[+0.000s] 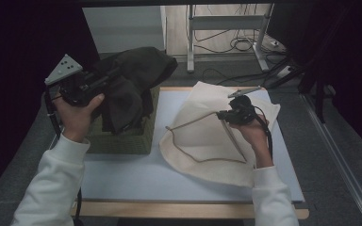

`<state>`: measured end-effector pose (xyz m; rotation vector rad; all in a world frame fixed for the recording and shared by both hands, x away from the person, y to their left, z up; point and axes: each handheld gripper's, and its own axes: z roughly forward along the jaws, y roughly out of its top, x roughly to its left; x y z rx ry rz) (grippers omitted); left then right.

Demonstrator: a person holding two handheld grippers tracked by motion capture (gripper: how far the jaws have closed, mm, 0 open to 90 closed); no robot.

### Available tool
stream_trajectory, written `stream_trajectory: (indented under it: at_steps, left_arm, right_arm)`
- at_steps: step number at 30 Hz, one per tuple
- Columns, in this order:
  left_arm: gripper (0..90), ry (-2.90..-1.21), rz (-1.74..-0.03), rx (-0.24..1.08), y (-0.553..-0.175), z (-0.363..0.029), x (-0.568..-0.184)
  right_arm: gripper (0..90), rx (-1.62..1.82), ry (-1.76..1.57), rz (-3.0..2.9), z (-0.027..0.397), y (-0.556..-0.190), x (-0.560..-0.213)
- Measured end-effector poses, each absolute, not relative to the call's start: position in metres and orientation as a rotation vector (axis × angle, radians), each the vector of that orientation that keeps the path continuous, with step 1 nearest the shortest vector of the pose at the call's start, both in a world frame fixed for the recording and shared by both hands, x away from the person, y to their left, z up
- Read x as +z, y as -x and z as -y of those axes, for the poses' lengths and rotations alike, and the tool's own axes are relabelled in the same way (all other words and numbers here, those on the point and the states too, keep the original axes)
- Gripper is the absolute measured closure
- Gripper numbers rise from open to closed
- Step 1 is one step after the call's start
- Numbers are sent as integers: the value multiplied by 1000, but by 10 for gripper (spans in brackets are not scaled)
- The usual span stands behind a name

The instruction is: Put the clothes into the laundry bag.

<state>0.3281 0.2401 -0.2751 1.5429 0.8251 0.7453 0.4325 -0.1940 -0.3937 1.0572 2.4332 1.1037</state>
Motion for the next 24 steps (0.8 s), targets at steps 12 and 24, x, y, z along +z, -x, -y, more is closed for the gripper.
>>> stream_trajectory:
  at_steps: [12, 24]
  left_arm:
    - [750, -1550, -785, 713, -320, -232, -272]
    - [750, -1559, -750, 684, -314, -222, -274]
  right_arm:
    - [864, 1101, -1060, -2434, 194, -433, -394]
    - [864, 1100, -1066, -2432, 193, -435, -397]
